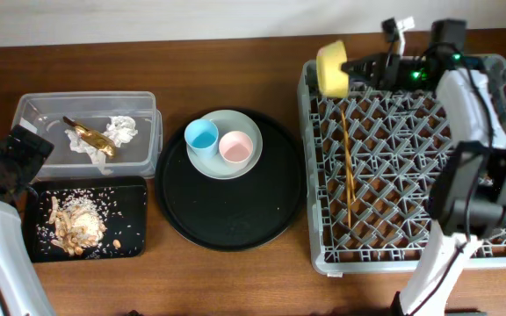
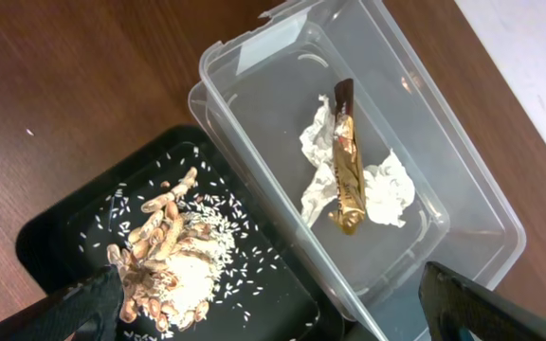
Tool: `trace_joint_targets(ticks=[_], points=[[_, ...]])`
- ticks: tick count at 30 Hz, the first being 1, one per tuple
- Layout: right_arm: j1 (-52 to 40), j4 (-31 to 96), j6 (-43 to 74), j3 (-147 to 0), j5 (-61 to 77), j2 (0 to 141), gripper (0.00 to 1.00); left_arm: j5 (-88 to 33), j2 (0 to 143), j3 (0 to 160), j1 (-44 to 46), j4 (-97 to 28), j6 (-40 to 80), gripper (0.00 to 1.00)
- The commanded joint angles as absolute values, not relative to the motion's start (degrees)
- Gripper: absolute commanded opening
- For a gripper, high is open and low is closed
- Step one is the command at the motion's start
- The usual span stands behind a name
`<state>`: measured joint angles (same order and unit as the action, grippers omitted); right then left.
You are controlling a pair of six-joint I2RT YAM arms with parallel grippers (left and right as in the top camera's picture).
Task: Sort waste into correct bins and load items into the dishwasher rack
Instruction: 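Lift yellow bowl with right gripper and carry it into the rack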
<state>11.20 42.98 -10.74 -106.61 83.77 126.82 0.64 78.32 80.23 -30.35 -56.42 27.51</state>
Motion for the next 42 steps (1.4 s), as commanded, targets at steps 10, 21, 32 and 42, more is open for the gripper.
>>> trace_joint_targets(ticks=[10,21,32,42], points=[[10.7,42.2,5.8,-107.2,88.9,130.4,0.04,0.9,78.2,81.0,-30.5,-56.5,27.4,0.99],[8.3,43.2,7.5,-112.5,88.9,129.9,0.04,0.9,78.2,81.0,-30.5,-56.5,27.4,0.99],[15.6,44.1,-0.9,-100.9,88.1,129.9,0.06,0.9,78.2,81.0,-30.5,-56.5,27.4,0.99],[19.0,47.2,1.0,-104.0,77.2,121.8,0.6,0.9,78.2,81.0,-30.5,-56.5,27.4,0.99]])
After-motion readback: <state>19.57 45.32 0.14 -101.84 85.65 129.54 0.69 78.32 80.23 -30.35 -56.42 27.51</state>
